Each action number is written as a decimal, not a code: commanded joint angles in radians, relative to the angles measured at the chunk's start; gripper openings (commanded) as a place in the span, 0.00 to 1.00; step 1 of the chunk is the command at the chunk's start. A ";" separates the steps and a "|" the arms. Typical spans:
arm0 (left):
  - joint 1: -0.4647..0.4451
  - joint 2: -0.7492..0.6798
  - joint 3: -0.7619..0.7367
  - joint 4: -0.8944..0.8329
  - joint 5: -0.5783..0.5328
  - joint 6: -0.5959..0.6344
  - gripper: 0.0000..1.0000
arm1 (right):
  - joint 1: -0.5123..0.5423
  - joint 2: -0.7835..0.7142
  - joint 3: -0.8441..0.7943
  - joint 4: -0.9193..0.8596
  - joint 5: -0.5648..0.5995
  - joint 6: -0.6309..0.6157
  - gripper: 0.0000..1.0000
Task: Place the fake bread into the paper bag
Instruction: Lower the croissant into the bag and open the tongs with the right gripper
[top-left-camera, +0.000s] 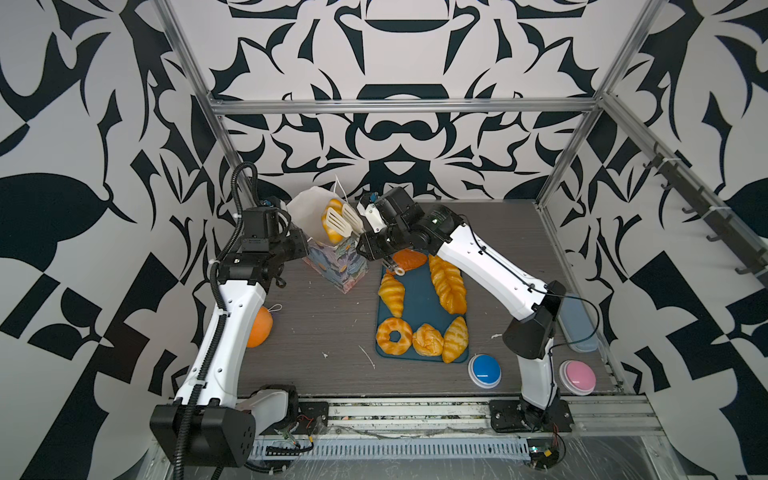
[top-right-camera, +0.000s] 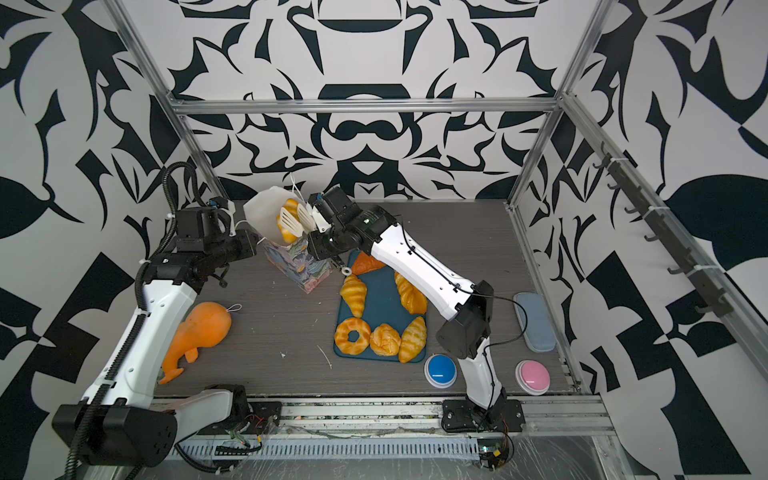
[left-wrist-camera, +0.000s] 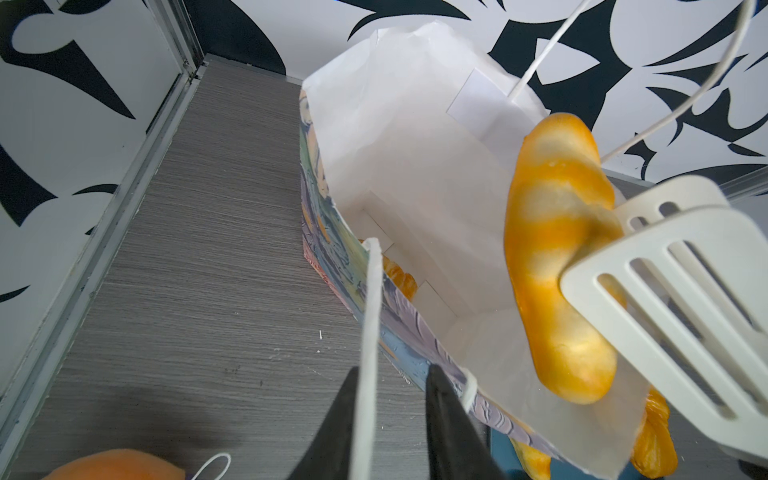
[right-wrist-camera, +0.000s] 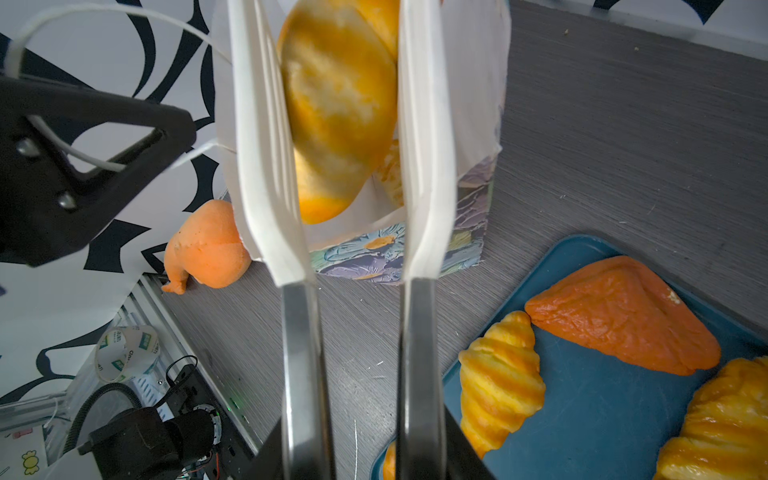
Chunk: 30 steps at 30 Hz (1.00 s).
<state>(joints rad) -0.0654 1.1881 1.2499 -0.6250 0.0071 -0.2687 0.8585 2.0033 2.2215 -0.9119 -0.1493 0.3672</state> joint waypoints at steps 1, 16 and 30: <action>0.004 -0.010 -0.012 -0.009 -0.002 -0.006 0.28 | -0.003 -0.072 -0.012 0.074 -0.001 0.009 0.43; 0.004 -0.007 -0.007 -0.016 -0.018 -0.005 0.13 | -0.007 -0.136 -0.102 0.135 -0.002 0.013 0.50; 0.006 -0.007 -0.004 -0.020 -0.036 -0.002 0.06 | -0.012 -0.176 -0.096 0.121 0.023 -0.003 0.50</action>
<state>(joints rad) -0.0654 1.1881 1.2499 -0.6254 -0.0154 -0.2687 0.8516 1.9110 2.1155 -0.8368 -0.1471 0.3744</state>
